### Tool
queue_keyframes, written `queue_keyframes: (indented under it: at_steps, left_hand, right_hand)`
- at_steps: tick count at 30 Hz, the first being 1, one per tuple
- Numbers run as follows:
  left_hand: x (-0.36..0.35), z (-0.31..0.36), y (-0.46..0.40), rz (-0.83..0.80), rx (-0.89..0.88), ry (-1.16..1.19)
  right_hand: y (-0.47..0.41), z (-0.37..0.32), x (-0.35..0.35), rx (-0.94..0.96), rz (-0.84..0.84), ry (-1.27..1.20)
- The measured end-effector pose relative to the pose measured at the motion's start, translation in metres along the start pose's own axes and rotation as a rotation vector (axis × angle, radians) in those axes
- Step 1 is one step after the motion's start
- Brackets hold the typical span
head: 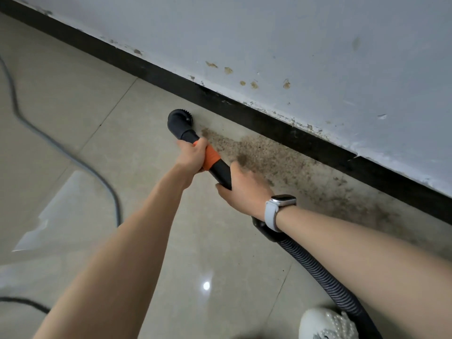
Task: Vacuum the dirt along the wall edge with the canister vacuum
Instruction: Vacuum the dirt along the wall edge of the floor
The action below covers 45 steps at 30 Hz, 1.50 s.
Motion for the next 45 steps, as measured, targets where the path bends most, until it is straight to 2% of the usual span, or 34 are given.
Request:
queue_keyframes:
  at_steps: [4,7,13,16,21,26,31,36,45]
  left_hand:
    - [-0.015,-0.012,0.019,-0.038,-0.030,-0.018]
    - [-0.033,-0.014,0.034,-0.089,-0.032,-0.011]
    - [-0.036,-0.015,0.050,-0.081,-0.014,0.033]
    - [-0.033,-0.015,0.049,-0.084,-0.004,0.053]
    - [-0.036,-0.020,0.047,0.005,0.043,0.138]
    - [-0.043,-0.011,0.053,0.045,0.115,0.410]
    - [0.000,-0.004,0.036,0.132,0.101,0.486]
    - [0.007,0.009,0.021,0.072,0.032,0.417]
    - [-0.045,0.012,0.042,-0.053,0.011,0.326]
  right_hand:
    - [0.039,0.034,-0.006,-0.158,-0.104,-0.206]
    - [0.057,0.052,0.001,-0.167,-0.094,-0.101]
    - [0.075,0.064,0.014,-0.220,0.006,0.060]
    - [0.080,0.068,0.016,-0.200,0.025,0.115]
    - [0.069,0.067,0.020,-0.034,0.102,0.214]
    - [0.044,0.057,0.017,0.024,0.135,0.136]
    - [0.014,0.021,0.004,0.092,0.104,0.076]
    - [-0.009,-0.001,-0.003,0.074,0.151,0.084]
    - [0.024,0.038,0.019,-0.025,0.199,0.049]
Point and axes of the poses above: each hand's wrist, its own y-axis away from the middle knuckle, its own x-axis out of the back of the hand, z = x × y, the point moved 9 cm from there along -y, towards the middle knuckle, and after that the axes turned 7 degrees about z, right-handed, at the moved point
